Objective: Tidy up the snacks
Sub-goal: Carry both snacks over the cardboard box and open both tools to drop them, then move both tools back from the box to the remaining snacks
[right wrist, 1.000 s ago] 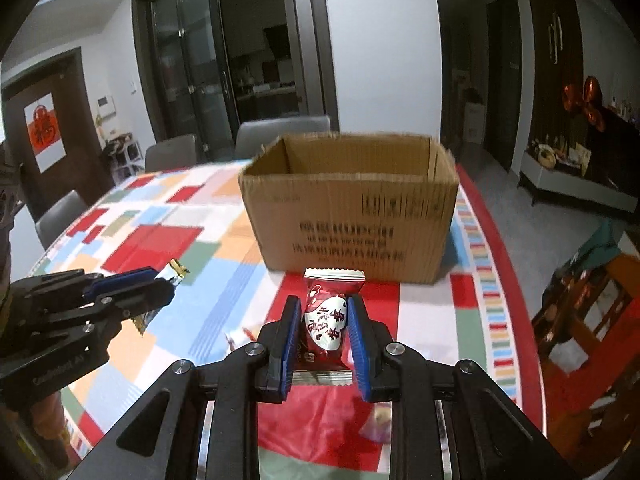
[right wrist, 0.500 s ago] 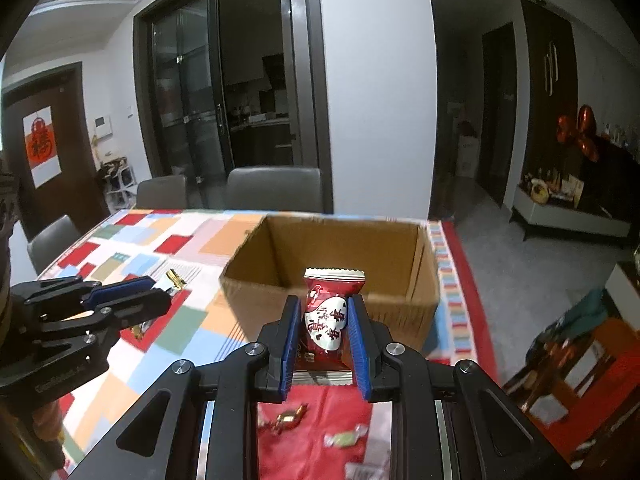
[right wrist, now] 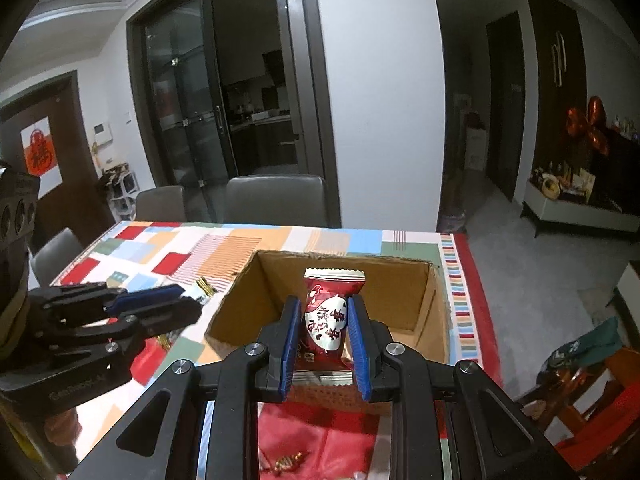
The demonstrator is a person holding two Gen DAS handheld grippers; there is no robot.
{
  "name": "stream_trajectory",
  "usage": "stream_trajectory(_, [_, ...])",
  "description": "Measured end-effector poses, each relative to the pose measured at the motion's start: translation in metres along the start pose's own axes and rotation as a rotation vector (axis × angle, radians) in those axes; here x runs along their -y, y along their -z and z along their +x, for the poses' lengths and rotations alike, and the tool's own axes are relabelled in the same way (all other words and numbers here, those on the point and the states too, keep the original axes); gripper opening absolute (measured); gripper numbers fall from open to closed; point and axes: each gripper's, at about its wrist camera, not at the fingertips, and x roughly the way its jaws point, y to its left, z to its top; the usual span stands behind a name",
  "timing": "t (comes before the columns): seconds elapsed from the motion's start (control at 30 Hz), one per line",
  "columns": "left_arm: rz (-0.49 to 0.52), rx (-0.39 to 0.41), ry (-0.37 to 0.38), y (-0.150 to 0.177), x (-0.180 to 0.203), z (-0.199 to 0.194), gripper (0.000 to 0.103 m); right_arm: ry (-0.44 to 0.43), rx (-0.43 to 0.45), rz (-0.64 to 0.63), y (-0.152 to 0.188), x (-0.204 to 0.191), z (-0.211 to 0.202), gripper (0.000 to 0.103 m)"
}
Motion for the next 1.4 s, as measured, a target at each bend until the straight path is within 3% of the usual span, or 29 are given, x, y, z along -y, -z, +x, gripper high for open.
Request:
stream_trajectory(0.43, [-0.010, -0.030, -0.032, -0.022, -0.007, 0.044, 0.021, 0.019, -0.068, 0.044, -0.015, 0.015, 0.043, 0.025])
stream_trajectory(0.47, [-0.010, -0.032, -0.043, -0.023, -0.007, 0.047, 0.023, 0.024, -0.071, 0.045, -0.015, 0.017, 0.045, 0.025])
stream_trajectory(0.5, [-0.011, -0.030, -0.059, -0.024, -0.007, 0.049, 0.035, 0.030, -0.073, 0.044, -0.015, 0.017, 0.047, 0.025])
stream_trajectory(0.53, [-0.016, -0.022, -0.084, -0.025, -0.008, 0.049, 0.052, 0.040, -0.074, 0.043, -0.015, 0.018, 0.050, 0.026])
stream_trajectory(0.57, [-0.022, -0.012, -0.103, -0.025, -0.008, 0.049, 0.057, 0.051, -0.079, 0.043, -0.014, 0.018, 0.051, 0.036])
stream_trajectory(0.6, [-0.024, -0.002, -0.118, -0.024, -0.009, 0.048, 0.057, 0.063, -0.087, 0.046, -0.012, 0.019, 0.051, 0.050])
stream_trajectory(0.63, [-0.020, 0.001, -0.125, -0.022, -0.010, 0.046, 0.057, 0.073, -0.086, 0.051, -0.011, 0.020, 0.050, 0.054])
stream_trajectory(0.87, [0.010, 0.026, -0.158, -0.007, -0.002, 0.027, 0.057, 0.090, -0.090, 0.044, 0.004, 0.022, 0.031, 0.054])
stream_trajectory(1.17, [0.045, 0.019, -0.130, 0.015, 0.013, 0.003, 0.057, 0.069, -0.125, 0.036, 0.027, 0.019, 0.006, 0.054])
stream_trajectory(1.4, [0.075, -0.025, -0.112, 0.034, 0.026, -0.005, 0.057, 0.082, -0.230, 0.020, 0.043, 0.020, -0.008, 0.054])
